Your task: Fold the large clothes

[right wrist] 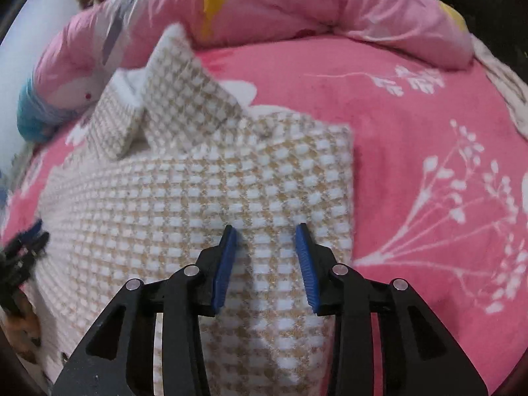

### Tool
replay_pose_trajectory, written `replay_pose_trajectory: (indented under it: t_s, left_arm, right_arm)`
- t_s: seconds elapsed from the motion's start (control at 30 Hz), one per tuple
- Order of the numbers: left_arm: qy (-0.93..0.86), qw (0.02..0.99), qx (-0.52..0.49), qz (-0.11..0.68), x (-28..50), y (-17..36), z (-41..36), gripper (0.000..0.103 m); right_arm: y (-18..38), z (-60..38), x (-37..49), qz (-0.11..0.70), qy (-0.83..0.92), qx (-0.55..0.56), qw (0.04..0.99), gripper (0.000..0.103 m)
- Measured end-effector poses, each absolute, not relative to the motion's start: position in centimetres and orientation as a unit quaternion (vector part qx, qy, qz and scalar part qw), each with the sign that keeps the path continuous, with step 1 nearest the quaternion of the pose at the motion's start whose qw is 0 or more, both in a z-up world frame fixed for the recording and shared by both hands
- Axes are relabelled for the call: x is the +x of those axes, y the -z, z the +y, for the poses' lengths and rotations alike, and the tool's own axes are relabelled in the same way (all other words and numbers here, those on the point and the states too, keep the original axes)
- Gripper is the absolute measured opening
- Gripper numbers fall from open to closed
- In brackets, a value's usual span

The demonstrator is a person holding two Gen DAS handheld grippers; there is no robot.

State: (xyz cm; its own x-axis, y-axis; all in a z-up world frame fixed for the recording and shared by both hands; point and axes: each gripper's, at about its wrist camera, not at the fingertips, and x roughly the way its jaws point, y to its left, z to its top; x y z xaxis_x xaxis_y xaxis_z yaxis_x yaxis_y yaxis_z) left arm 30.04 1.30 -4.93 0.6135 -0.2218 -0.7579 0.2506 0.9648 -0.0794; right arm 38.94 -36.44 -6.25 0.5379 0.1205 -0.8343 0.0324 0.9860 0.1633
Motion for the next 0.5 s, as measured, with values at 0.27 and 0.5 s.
replay_pose_trajectory:
  t_s: [0.27,0.5]
  left_arm:
    - [0.15,0.901,0.032,0.406,24.6,2.4,1.1,0.078]
    - [0.113,0.878,0.073,0.459,22.7,4.4,-0.3,0.079]
  right_arm:
    - [2.1,-30.2,29.9,0.443,-0.069,-0.012,0.894,0.066]
    - [2.7,-29.2,28.9,0.468,-0.044,0.012,0.883,0.066]
